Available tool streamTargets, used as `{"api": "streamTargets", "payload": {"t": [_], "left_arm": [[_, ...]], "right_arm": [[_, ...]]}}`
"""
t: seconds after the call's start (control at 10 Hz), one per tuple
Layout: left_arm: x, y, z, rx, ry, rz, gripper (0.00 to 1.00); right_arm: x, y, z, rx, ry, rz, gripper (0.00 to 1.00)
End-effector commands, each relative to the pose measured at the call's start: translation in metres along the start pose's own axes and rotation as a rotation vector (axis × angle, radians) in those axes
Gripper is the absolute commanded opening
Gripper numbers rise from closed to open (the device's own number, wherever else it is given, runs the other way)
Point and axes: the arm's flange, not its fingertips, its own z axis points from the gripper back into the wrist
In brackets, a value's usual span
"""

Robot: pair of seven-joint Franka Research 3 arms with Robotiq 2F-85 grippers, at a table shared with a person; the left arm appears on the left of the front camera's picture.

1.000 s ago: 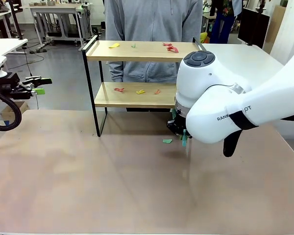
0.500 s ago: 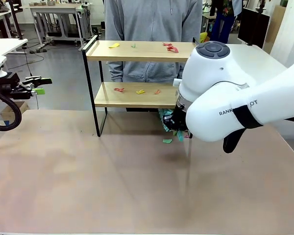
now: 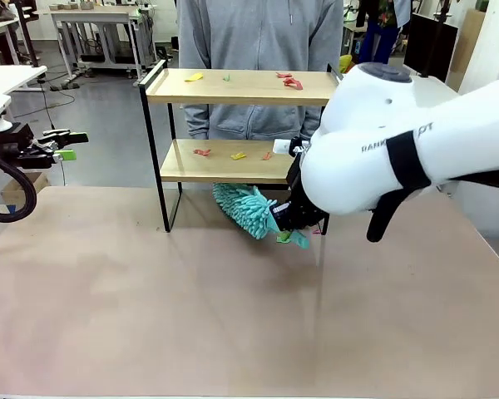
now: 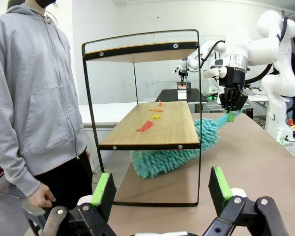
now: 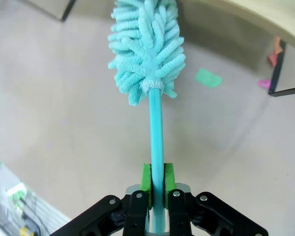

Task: Clean the shelf.
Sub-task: Clean the specific section of the Shelf indicated by the human with the Duster.

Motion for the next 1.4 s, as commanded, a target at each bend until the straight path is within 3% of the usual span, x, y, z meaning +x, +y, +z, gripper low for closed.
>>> {"api": "streamTargets", "payload": {"t": [0.0, 0.5, 0.7, 1.0, 1.3], "left_arm": [[0.003, -0.001, 0.000, 0.003, -0.004, -0.013, 1.00], [0.003, -0.001, 0.000, 0.003, -0.004, -0.013, 1.00], [0.003, -0.001, 0.000, 0.003, -0.004, -0.013, 1.00], [0.003, -0.001, 0.000, 0.003, -0.004, -0.013, 1.00], [0.003, -0.001, 0.000, 0.003, -0.004, -0.013, 1.00]], "right_arm": [[-0.012, -0.021, 0.023, 0.055, 0.086, 0.091, 0.13], [-0.036, -0.054, 0.093, 0.159, 0.274, 0.367, 0.13], [-0.042, -0.073, 0.123, 0.189, 0.252, 0.496, 0.13], [-0.072, -0.093, 0.168, 0.070, 0.224, 0.561, 0.13], [-0.097, -0.115, 0.183, -0.003, 0.244, 0.627, 0.13]]}}
